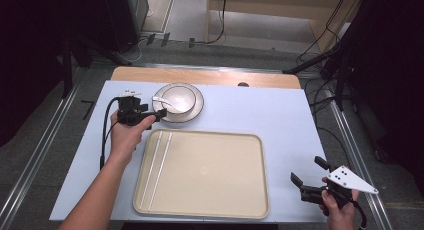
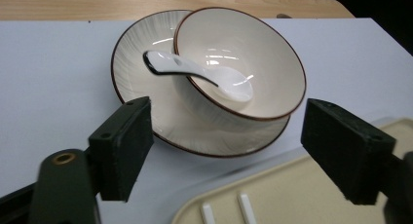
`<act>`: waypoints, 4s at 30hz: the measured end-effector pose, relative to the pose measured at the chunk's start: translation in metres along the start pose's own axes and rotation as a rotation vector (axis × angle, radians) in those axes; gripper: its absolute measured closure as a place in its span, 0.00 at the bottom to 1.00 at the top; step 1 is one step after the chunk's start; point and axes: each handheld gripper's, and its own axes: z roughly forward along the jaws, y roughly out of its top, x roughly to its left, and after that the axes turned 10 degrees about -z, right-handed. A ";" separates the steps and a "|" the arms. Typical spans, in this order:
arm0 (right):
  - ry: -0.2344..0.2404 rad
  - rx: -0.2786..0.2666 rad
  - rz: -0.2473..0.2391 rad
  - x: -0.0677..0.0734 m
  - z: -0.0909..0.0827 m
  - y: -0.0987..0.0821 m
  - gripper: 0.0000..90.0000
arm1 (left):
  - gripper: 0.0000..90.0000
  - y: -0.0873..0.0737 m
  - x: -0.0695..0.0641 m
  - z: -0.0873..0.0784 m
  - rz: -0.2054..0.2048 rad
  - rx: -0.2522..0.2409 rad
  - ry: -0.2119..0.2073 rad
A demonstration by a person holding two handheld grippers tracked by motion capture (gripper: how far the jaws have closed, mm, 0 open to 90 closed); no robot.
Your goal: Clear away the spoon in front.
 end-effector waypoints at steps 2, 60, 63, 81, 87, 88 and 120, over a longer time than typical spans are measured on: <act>-0.001 0.000 -0.002 0.000 0.000 0.000 0.03 | 0.28 0.005 0.003 0.005 -0.021 -0.008 0.010; -0.004 0.006 0.007 -0.002 -0.001 -0.003 0.03 | 0.94 0.012 0.019 0.019 -0.038 0.103 -0.192; -0.002 0.008 0.007 -0.001 -0.001 -0.003 0.03 | 0.96 0.009 0.016 0.018 -0.020 0.111 -0.208; -0.004 0.005 0.006 -0.001 -0.002 -0.002 0.03 | 0.97 0.001 0.003 0.005 0.023 0.010 -0.196; -0.004 0.002 0.005 -0.001 -0.001 -0.002 0.03 | 0.97 -0.002 -0.002 -0.003 0.033 -0.016 -0.198; -0.003 0.003 0.006 -0.001 -0.001 -0.002 0.03 | 0.97 -0.003 -0.003 -0.004 0.034 -0.020 -0.198; 0.000 -0.001 -0.002 0.003 -0.002 0.001 0.03 | 0.97 -0.027 -0.028 -0.054 0.061 -0.098 -0.231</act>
